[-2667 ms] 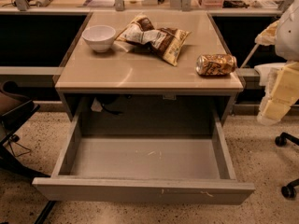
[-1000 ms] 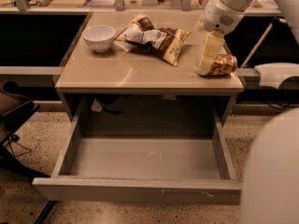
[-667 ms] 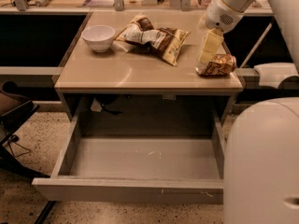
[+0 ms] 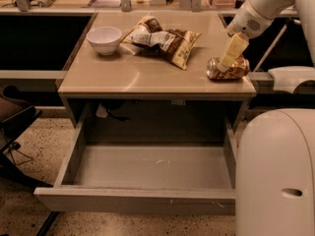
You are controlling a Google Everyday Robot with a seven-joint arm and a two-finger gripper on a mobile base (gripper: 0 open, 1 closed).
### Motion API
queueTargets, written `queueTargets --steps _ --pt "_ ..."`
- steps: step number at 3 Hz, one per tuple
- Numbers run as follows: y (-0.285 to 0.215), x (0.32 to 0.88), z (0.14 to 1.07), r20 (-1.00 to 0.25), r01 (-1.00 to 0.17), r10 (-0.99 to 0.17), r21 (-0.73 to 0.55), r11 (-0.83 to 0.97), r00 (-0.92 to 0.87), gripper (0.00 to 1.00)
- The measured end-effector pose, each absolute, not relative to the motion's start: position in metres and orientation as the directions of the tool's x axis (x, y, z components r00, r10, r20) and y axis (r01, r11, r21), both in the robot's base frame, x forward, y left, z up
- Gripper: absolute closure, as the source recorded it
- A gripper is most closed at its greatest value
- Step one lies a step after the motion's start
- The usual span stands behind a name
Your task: Place orange can into top drawer
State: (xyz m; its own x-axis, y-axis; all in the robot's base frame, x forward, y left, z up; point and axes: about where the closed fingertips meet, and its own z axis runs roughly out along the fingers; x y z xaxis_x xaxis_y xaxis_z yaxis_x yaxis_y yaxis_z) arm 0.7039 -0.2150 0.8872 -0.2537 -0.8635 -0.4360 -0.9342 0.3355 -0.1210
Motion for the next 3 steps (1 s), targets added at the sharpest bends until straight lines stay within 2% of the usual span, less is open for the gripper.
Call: queueTargets --steps 3 --pt "-0.246 0.696 0.857 -0.421 -0.948 -0.874 -0.093 0.306 -0.241 0.00"
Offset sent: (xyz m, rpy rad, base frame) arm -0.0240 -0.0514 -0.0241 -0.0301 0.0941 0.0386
